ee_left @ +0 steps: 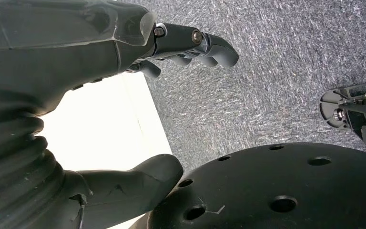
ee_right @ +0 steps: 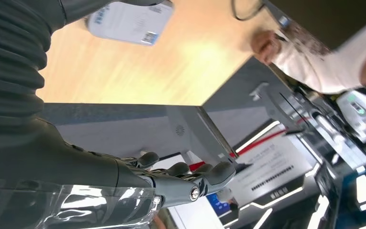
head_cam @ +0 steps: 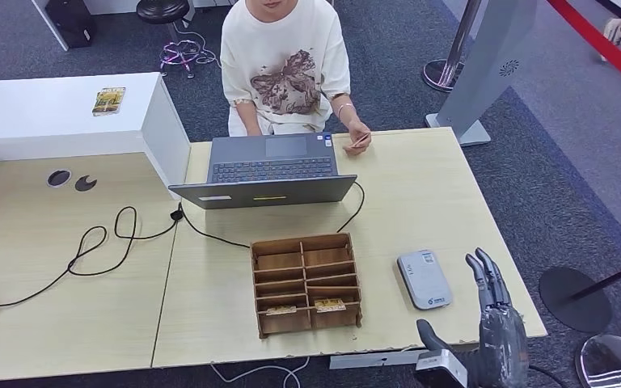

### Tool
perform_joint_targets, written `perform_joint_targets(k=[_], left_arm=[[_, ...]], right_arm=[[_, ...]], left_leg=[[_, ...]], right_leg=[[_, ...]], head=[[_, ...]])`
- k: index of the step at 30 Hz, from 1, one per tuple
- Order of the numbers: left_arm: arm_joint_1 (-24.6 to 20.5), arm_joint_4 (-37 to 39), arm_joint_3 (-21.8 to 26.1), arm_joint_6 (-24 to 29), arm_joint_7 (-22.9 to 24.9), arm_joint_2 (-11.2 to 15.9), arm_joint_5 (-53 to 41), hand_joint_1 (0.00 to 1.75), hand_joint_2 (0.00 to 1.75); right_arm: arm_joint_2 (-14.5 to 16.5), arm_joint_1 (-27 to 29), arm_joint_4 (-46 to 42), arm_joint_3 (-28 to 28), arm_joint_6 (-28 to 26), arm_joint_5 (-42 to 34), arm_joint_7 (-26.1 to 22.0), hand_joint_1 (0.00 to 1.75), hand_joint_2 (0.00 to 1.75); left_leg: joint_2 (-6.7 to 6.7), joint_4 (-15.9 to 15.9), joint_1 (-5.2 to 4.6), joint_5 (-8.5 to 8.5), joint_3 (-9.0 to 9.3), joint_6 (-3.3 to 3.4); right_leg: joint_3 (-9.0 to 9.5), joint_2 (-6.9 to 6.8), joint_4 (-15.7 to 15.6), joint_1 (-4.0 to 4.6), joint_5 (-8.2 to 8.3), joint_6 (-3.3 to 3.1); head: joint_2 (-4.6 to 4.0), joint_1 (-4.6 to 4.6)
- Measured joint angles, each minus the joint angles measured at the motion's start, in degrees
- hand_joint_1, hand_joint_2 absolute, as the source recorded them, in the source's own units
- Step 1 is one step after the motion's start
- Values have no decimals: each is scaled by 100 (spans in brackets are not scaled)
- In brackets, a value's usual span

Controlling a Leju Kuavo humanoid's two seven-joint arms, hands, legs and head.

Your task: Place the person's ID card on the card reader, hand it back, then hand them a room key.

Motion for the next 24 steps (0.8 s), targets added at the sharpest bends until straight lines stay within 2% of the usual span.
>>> perform_joint_targets(k=[5, 11, 17, 24], left_arm=[[-1, 0, 2, -16, -44, 2, -17, 0, 175], [-4, 0, 10, -16, -57, 2, -41, 0, 175], [-13, 0, 93, -19, -57, 2, -85, 0, 175], [-17, 0, 101, -21, -60, 2, -99, 0, 175]], right_arm=[[-632, -15, 98, 560, -232, 436, 745, 0, 175], [-1103, -169, 132, 1083, -306, 1191, 1620, 0, 175], [-1341, -460, 225, 1473, -298, 1558, 2053, 0, 175], [-1480, -596, 317, 1703, -198, 1776, 2307, 0, 175]], left_leg=[[0, 0, 0, 0, 0, 0], [0, 0, 1, 0, 1, 0], [0, 0, 1, 0, 1, 0], [0, 0, 1, 0, 0, 0]], right_leg=[[0, 0, -1, 0, 0, 0], [-1, 0, 1, 2, 0, 0], [0, 0, 1, 1, 0, 0], [-1, 0, 1, 1, 0, 0]], head=[[1, -1], [0, -1], [-1, -1], [-1, -1]])
